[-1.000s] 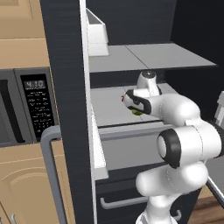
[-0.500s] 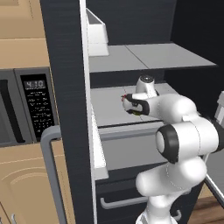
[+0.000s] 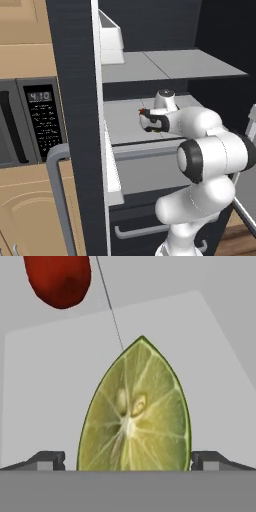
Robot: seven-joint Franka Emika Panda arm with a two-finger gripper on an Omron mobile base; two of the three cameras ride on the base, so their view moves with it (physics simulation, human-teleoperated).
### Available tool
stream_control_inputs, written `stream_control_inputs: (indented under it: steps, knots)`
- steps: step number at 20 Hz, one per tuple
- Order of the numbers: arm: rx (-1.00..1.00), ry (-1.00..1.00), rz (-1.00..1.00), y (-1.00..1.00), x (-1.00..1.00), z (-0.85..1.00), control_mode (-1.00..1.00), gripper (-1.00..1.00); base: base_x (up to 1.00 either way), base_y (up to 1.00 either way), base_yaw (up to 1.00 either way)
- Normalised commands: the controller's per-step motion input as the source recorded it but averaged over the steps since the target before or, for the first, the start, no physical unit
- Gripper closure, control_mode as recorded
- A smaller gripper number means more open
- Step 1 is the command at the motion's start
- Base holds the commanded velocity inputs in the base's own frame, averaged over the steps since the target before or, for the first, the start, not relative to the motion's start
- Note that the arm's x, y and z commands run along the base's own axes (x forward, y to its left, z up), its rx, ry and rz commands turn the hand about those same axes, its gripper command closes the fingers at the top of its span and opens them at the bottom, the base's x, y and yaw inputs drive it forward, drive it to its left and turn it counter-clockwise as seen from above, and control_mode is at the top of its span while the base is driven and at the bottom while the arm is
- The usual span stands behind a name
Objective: Take the lemon wedge from the fridge and place it on the plate with fish on the dining counter.
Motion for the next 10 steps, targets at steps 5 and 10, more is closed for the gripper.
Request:
stream_control_inputs:
  steps: [5,10]
  knots:
    - [0.00,0.00,0.00,0.00,0.02,-0.23,-1.00,1.00,0.00,0.00,0.00]
    - [0.00,0.00,0.00,0.02,0.12,-0.11,-1.00,1.00,0.00,0.00,0.00]
